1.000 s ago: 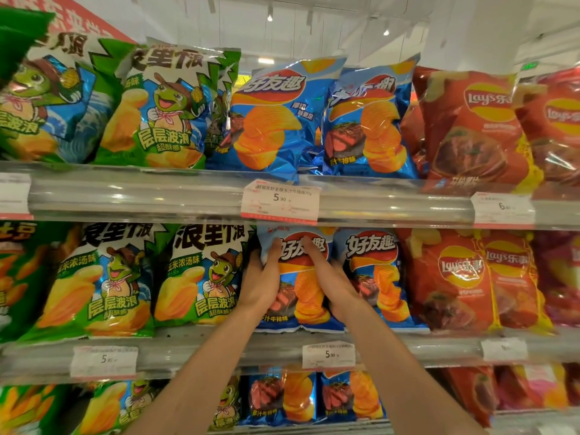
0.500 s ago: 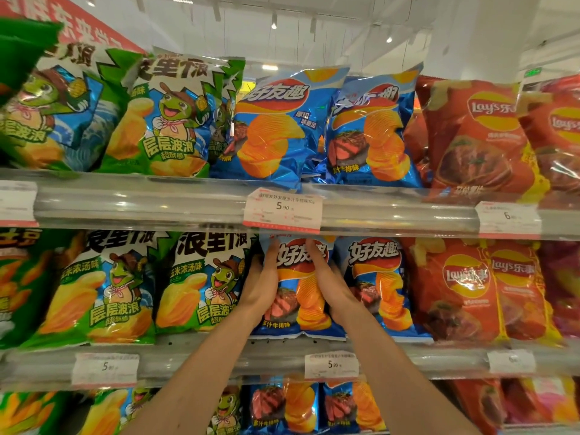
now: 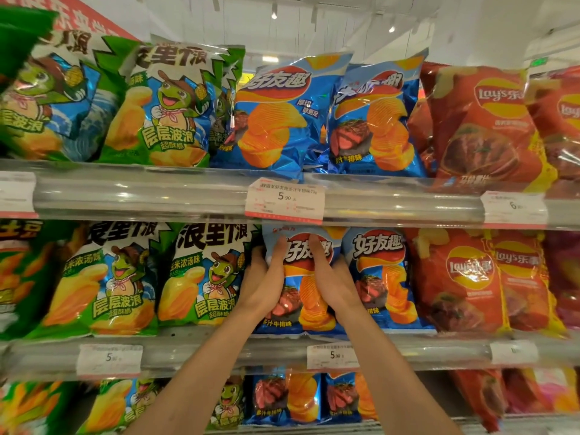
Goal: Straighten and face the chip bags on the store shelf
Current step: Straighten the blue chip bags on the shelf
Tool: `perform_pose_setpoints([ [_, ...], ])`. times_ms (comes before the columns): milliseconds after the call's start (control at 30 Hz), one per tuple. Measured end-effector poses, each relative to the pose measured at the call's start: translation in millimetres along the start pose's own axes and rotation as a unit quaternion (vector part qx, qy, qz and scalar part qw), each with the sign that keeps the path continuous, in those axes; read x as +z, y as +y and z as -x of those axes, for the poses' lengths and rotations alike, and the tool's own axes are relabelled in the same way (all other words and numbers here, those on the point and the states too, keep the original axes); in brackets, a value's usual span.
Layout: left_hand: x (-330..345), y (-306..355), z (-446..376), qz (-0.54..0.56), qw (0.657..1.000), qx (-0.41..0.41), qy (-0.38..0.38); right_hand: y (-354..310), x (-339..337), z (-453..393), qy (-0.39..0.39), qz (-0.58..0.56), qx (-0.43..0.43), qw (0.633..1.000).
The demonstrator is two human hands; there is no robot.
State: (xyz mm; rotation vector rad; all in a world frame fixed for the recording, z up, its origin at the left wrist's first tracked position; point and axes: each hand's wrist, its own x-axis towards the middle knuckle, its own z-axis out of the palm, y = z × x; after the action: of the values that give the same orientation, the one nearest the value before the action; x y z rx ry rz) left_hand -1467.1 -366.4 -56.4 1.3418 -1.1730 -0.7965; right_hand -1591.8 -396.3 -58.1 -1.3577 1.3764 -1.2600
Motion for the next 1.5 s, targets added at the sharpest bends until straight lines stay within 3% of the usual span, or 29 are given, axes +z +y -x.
perform_pose_setpoints([
  [167, -1, -3, -8, -0.028, 1.0, -0.002, -0.003, -11, -1, 2, 0.004, 0.044, -0.006, 0.999],
  [300, 0, 1, 0, 0.009, 1.0, 0.005, -0.002, -14, -4, 6, -0.019, 0.003, -0.006, 1.0],
  [400, -1, 0, 15, 0.012, 0.999, 0.041, 0.013, -10, -9, 20, -0.001, -0.02, -0.063, 0.998],
  [567, 2, -3, 10, -0.015, 0.999, 0.033, 0.028, -5, -4, 20, -0.031, 0.028, -0.022, 0.999],
  [700, 2, -2, 7, -0.02, 0.999, 0.036, 0.036, -8, -2, 18, -0.032, 0.047, -0.039, 0.998],
  [967, 1, -7, 11, -0.019, 0.995, 0.062, 0.071, -5, -1, 27, 0.035, 0.032, -0.05, 0.998],
  [1200, -7, -2, 20, 0.018, 0.997, 0.067, 0.039, -9, -9, 31, 0.037, 0.045, -0.033, 0.998],
  [1500, -46, -9, 66, -0.016, 0.994, 0.11, -0.012, 1, -35, 91, 0.007, 0.071, -0.116, 0.991],
])
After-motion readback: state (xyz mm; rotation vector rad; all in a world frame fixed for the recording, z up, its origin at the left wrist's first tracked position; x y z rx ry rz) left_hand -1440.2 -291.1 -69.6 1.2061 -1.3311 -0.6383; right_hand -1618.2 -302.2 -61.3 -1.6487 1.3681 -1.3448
